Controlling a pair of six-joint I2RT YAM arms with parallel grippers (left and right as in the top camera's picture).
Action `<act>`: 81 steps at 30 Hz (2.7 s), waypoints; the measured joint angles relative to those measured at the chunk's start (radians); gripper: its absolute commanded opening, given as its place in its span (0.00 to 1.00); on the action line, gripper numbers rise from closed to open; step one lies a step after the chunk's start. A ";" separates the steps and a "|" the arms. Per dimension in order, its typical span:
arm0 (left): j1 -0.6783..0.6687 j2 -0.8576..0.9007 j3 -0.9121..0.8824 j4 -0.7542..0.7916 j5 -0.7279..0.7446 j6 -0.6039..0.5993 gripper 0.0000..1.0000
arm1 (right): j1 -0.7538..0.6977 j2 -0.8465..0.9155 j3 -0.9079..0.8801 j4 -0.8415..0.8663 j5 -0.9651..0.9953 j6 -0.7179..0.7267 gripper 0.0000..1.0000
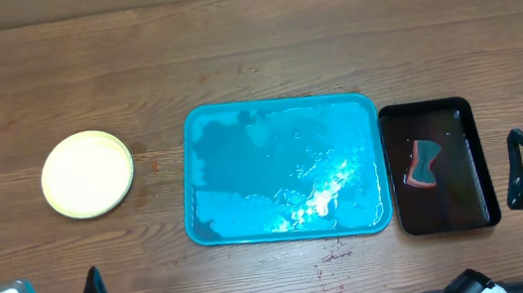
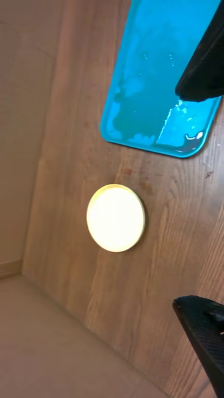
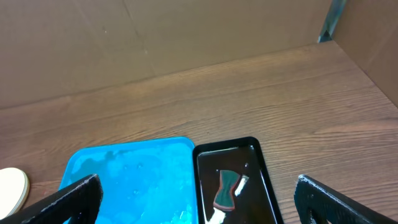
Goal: Clean dirty plates on tray and stack at the side
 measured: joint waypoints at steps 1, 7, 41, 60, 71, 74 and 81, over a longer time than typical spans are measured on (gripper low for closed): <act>0.000 0.000 0.000 -0.006 0.002 -0.002 1.00 | 0.000 0.000 0.000 0.000 -0.001 0.000 1.00; 0.000 0.000 0.000 -0.059 0.023 -0.005 1.00 | 0.000 0.000 0.000 0.001 0.000 0.003 1.00; 0.000 0.000 0.000 -0.068 0.027 -0.005 1.00 | 0.000 0.000 0.000 0.000 -0.038 0.006 1.00; 0.000 0.000 0.000 -0.070 0.027 -0.005 1.00 | -0.001 0.000 0.000 0.032 -0.061 0.024 1.00; 0.000 0.000 0.000 -0.070 0.027 -0.005 1.00 | -0.326 -0.079 -0.142 0.393 -0.189 0.044 1.00; 0.000 0.000 0.000 -0.070 0.027 -0.005 1.00 | -0.394 -0.161 -0.273 0.515 -0.235 0.045 1.00; 0.000 0.000 0.000 -0.071 0.030 -0.005 1.00 | -0.450 -0.436 -0.753 0.959 -0.298 0.087 1.00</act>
